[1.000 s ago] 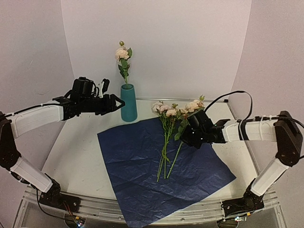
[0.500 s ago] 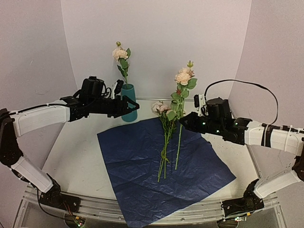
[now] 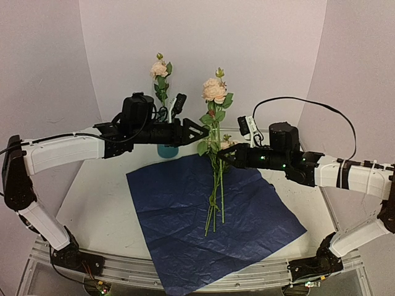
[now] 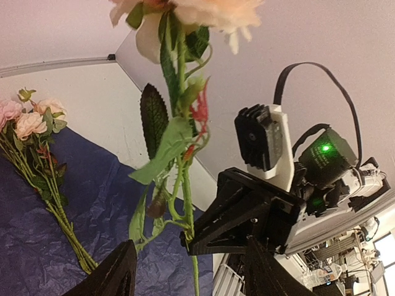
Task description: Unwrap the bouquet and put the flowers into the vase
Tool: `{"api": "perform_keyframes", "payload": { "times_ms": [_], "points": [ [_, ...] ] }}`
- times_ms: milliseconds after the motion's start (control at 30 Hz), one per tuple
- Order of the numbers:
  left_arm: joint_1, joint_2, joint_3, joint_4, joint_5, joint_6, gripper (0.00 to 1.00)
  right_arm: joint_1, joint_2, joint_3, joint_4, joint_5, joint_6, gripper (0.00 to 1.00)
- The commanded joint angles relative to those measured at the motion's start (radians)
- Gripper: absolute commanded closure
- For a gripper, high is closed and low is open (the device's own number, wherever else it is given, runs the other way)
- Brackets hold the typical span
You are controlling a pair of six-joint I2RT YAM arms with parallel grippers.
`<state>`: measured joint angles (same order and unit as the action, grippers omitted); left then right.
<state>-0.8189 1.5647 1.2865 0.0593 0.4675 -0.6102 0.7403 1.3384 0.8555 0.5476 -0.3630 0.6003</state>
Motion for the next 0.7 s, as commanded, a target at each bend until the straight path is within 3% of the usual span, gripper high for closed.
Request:
{"api": "perform_keyframes", "payload": {
  "times_ms": [0, 300, 667],
  "points": [
    [-0.018, 0.034, 0.055, 0.045, -0.013, 0.002, 0.40, 0.005, 0.004, 0.050, 0.100, -0.079, 0.004, 0.99],
    [-0.023, 0.064, 0.064, 0.068, -0.002, -0.017, 0.42, 0.007, -0.011, 0.031, 0.103, -0.050, 0.006, 1.00],
    [-0.023, -0.033, -0.054, 0.065, -0.213, 0.045, 0.06, 0.007, -0.032, 0.008, 0.104, -0.030, 0.004, 1.00]
  ]
}}
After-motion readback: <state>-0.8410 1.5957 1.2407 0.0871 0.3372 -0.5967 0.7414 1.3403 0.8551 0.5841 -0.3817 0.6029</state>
